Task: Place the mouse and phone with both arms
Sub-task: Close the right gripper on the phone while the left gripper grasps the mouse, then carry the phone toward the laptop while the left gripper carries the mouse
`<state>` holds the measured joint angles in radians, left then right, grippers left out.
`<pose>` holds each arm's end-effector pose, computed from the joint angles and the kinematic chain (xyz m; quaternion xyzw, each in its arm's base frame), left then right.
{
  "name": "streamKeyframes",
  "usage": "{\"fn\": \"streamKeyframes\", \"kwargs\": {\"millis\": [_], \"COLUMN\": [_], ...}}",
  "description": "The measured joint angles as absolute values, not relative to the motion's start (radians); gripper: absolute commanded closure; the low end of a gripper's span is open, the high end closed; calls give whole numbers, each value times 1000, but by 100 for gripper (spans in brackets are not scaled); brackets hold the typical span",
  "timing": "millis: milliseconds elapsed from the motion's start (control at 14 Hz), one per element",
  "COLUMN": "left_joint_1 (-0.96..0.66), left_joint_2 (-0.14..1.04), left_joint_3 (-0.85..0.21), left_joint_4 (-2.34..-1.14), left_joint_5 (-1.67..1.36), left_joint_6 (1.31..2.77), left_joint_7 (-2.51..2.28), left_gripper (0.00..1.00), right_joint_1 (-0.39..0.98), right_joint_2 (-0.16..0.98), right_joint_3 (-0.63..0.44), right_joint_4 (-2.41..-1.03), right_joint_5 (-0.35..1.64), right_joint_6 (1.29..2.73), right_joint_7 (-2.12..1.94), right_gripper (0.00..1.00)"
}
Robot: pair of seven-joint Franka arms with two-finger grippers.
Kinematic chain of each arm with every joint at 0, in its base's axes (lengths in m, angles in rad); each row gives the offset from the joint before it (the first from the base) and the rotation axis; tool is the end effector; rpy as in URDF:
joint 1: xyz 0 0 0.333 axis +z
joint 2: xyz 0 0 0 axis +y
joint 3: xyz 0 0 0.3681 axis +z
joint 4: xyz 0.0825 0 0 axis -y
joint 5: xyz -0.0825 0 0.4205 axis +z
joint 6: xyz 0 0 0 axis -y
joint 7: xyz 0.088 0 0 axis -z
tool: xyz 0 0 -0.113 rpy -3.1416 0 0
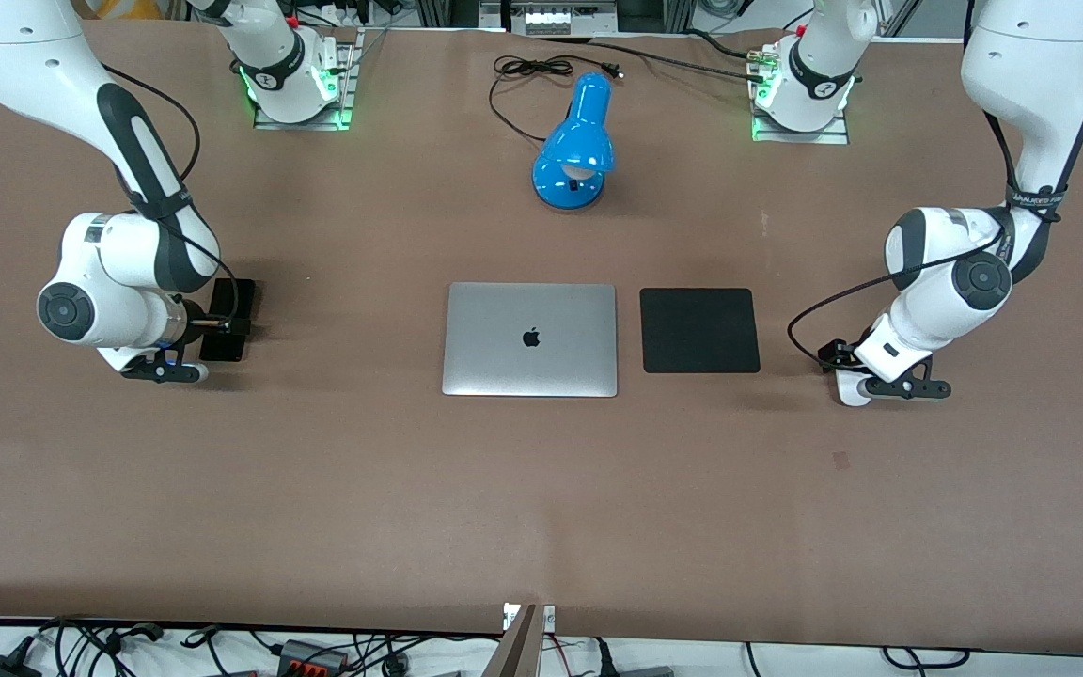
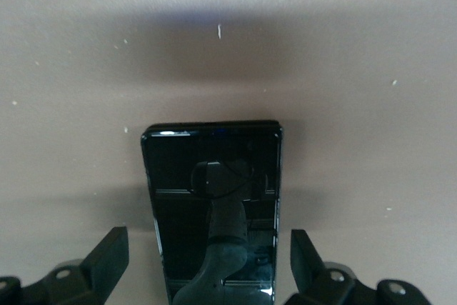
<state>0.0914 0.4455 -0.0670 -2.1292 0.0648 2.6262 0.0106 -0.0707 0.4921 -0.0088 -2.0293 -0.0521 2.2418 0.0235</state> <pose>0.6221 0.0144 0.2115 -0.9995 0.0172 -0.0265 0.0028 0.6095 -0.0503 0.1914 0.9895 -0.0319 -0.1398 0.0162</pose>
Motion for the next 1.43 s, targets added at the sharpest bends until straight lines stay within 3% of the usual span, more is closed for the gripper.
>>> {"fn": "streamKeyframes", "kwargs": {"millis": [357,643,786,1214,1286,1429], "left_joint_1": [127,128,127,127,127,127], "left_joint_2": [510,523,521,519,519,518], "left_joint_3": [-65,-66,-67,-67,-68,-68], "left_joint_4": [-2133,-2139,-2139,-2138,-2137,-2135], "left_joint_5": [65,65,65,65,65,65], "left_joint_6": [2749,2757,2759,2763,2763,2764], "left_joint_7": [28,28,28,28,28,28], "left_gripper": [2,43,51,54,54,54], "right_joint_1": [-75,-77,-77,-77,-77,-77], "right_joint_2": [507,517,517,517,517,517], "right_joint_3": [-9,-9,-9,-9,-9,-8], "right_joint_4": [-2033,-2036,-2038,-2056,-2058,-2058], "right_joint_5": [-52,-52,-52,-52,-52,-52], "right_joint_6": [2258,2262,2262,2262,2263,2262], "right_joint_7": [24,24,24,24,24,24], "right_gripper": [0,0,0,0,5,26]}}
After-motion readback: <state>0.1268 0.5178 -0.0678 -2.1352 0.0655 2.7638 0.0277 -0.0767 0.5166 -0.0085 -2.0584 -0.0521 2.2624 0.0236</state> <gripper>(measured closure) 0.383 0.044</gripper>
